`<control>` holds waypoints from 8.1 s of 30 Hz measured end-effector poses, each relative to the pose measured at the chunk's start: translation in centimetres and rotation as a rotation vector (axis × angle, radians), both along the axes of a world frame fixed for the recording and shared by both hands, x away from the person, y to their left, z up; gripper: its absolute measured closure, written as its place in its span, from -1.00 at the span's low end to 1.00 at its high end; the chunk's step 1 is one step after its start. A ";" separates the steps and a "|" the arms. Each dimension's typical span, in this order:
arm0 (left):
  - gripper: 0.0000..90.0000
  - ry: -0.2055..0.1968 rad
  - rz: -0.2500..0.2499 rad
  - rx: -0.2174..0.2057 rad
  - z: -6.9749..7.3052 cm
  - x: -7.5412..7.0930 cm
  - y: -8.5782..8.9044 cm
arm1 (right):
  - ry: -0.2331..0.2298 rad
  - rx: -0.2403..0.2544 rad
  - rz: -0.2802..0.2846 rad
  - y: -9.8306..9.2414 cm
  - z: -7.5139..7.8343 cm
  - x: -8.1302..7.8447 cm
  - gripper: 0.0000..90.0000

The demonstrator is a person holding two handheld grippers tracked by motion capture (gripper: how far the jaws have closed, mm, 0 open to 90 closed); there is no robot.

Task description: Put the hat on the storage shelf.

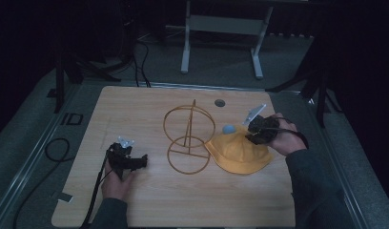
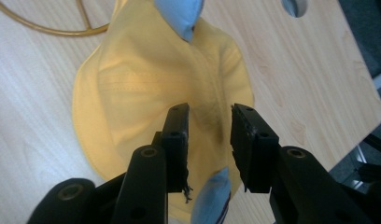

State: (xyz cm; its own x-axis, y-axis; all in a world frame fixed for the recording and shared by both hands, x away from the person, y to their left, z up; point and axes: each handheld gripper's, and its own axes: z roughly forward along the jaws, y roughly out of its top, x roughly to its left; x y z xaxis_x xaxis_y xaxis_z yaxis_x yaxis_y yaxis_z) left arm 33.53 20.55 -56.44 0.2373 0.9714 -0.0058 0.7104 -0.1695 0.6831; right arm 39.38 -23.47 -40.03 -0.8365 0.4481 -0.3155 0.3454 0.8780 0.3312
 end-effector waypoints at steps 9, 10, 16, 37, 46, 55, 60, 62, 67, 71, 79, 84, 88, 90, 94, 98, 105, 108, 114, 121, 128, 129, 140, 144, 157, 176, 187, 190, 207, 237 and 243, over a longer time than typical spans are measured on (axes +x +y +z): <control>-0.99 0.000 0.000 0.000 0.0 0.0 0.0 | 0.036 -0.066 0.025 0.9 -0.3 1.1 0.44; -0.99 0.000 0.000 0.000 0.0 0.0 0.0 | 0.037 -0.073 0.025 1.0 -0.4 1.3 0.44; -0.99 0.002 -0.003 0.004 0.0 0.0 0.0 | 0.089 -0.089 0.020 1.3 -1.1 2.3 0.44; -0.99 0.001 -0.002 0.003 0.0 0.0 0.0 | 0.100 -0.142 0.069 1.2 -0.2 1.9 0.88; -0.99 0.000 0.000 0.000 0.0 0.0 0.0 | 0.083 -0.117 0.067 0.9 1.1 1.8 0.88; -0.99 0.000 0.000 0.001 0.0 0.0 0.0 | 0.065 -0.104 0.062 0.3 2.3 1.7 0.88; -0.99 0.000 0.000 0.001 0.0 0.0 0.0 | 0.048 -0.094 0.057 -0.2 3.3 1.6 0.88; -0.99 0.001 0.000 0.001 0.0 0.0 0.0 | 0.042 -0.083 0.055 -0.4 3.8 1.5 0.88; -0.99 0.001 0.000 0.000 0.0 0.0 0.0 | 0.028 -0.063 0.049 -0.8 4.7 1.5 0.88; -0.99 0.002 0.000 0.001 0.0 0.0 0.0 | 0.017 -0.060 0.044 -1.0 5.3 1.4 0.88; -0.99 0.002 -0.001 0.001 0.0 0.0 0.0 | 0.002 -0.034 0.043 -1.4 6.2 1.2 0.88; -0.99 0.002 0.000 0.001 0.0 0.0 0.0 | -0.007 -0.024 0.046 -1.4 6.7 1.1 0.88; -0.99 0.003 0.000 0.001 0.0 0.0 0.0 | -0.017 -0.021 0.053 -1.5 7.2 0.9 0.88; -0.99 0.002 0.000 0.001 0.0 0.0 0.0 | -0.018 -0.019 0.060 -1.5 7.4 0.9 0.88; -0.99 0.003 -0.001 0.001 0.0 0.0 0.0 | -0.023 -0.017 0.062 -1.5 7.7 0.8 0.88; -0.99 0.002 -0.001 0.001 0.0 0.0 0.0 | -0.034 -0.018 0.066 -1.5 8.2 0.7 0.88; -0.99 0.002 0.000 0.001 0.0 0.0 0.0 | -0.043 -0.018 0.080 -1.5 8.8 0.2 0.88; -0.99 0.003 0.000 0.001 0.0 0.0 0.0 | -0.047 -0.016 0.087 -1.5 9.1 0.1 0.88; -0.99 0.003 0.000 0.001 0.0 0.0 0.0 | -0.058 -0.014 0.098 -1.5 9.9 -0.2 0.88; -0.99 0.004 -0.002 0.003 0.0 0.0 0.0 | -0.077 0.002 0.103 -1.8 10.6 -0.5 0.88; -0.99 0.004 -0.001 0.003 0.0 0.0 0.0 | -0.090 0.017 0.102 -2.0 11.3 -0.8 0.88; -0.99 0.004 -0.001 0.003 0.0 0.0 0.0 | -0.093 0.020 0.105 -2.1 11.4 -0.8 0.88; -0.99 0.003 0.001 0.000 0.0 0.0 0.0 | -0.121 0.061 0.100 -2.9 12.7 -1.2 0.88; -0.99 0.002 0.001 0.001 0.0 0.0 0.0 | -0.129 0.073 0.095 -3.2 13.2 -1.3 0.88; -0.99 0.003 0.000 0.001 0.0 0.0 0.0 | -0.157 0.115 0.083 -3.9 14.4 -1.5 0.88; -0.99 0.002 0.000 0.001 0.0 0.0 0.0 | -0.171 0.161 0.091 -3.8 15.0 -1.5 0.88; -0.99 0.002 0.000 0.001 0.0 0.0 0.0 | -0.178 0.173 0.102 -3.4 15.5 -1.6 0.88; -0.99 0.002 0.000 0.001 0.0 0.0 0.0 | -0.182 0.176 0.108 -3.2 15.7 -1.6 0.88; -0.99 0.002 0.000 0.001 0.0 0.0 0.0 | -0.189 0.201 0.147 -2.0 16.7 -1.7 0.88; -0.99 0.002 0.000 0.000 0.0 0.0 0.0 | -0.186 0.248 0.259 3.3 17.7 -1.6 0.88; -0.99 0.001 0.002 -0.001 0.0 0.0 0.0 | -0.176 0.253 0.297 5.3 17.5 -1.4 0.88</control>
State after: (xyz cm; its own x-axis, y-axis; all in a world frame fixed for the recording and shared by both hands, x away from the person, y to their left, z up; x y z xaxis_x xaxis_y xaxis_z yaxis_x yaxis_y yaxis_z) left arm 33.53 20.53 -56.43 0.2351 0.9720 -0.0070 0.7113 -0.1671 0.6827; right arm 37.96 -18.15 -22.50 -0.8842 0.2776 -0.3757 0.0091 0.8144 0.5803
